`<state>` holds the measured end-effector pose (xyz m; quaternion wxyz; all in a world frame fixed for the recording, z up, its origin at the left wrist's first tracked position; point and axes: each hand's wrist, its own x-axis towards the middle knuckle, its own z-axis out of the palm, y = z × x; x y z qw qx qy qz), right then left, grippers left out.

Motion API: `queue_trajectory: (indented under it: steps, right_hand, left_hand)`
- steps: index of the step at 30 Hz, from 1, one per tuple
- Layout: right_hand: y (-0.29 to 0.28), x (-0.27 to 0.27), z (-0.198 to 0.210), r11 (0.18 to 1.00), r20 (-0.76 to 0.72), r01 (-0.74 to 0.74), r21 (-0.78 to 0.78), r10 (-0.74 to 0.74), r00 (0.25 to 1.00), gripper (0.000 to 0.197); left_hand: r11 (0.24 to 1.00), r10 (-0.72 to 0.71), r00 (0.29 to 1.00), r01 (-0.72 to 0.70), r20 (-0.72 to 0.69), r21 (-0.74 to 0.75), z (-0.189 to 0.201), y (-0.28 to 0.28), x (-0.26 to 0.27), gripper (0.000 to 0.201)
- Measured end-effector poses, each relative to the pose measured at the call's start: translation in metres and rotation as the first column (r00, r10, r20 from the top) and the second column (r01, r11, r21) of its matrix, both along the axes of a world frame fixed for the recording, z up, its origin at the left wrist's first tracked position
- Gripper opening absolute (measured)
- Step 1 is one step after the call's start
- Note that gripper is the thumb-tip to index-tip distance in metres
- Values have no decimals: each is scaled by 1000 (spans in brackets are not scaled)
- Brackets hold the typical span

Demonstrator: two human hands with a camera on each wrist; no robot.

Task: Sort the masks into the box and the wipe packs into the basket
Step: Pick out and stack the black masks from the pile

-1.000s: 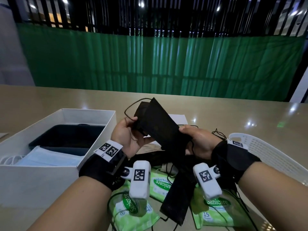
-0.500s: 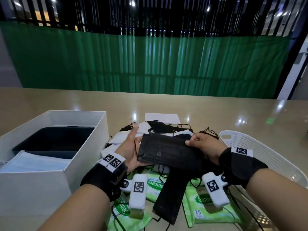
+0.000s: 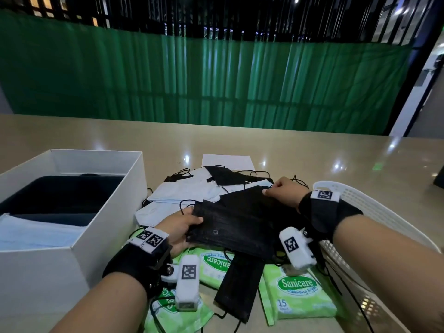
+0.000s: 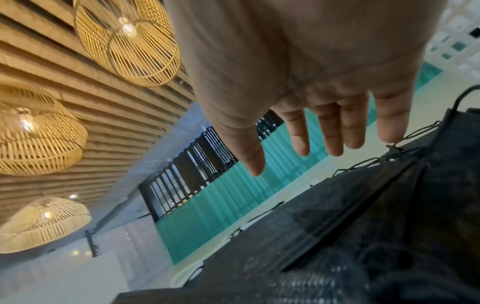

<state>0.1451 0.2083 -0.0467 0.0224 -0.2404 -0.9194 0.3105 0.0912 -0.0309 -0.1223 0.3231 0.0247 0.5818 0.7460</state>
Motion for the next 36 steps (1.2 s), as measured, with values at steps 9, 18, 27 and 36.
queue_trajectory:
  steps: [9,18,27,36]
  right_hand:
    - [0,-19,-4,985,261,-64,158,21,965,47]
    - [21,-29,-5,984,6,5,175,-6,1000,32]
    - [42,-7,41,990,-525,131,-53,-140,840,27]
    - [35,17,52,769,-498,-98,-632,-306,812,18]
  left_hand:
    - [998,54,995,-55,85,9,-4,-1,-6,29]
    - [993,89,985,-99,151,59,-1,0,-3,27]
    - [992,93,985,-104,149,74,4,-1,3,30]
    - [993,93,984,-102,152,51,-2,-1,-3,28]
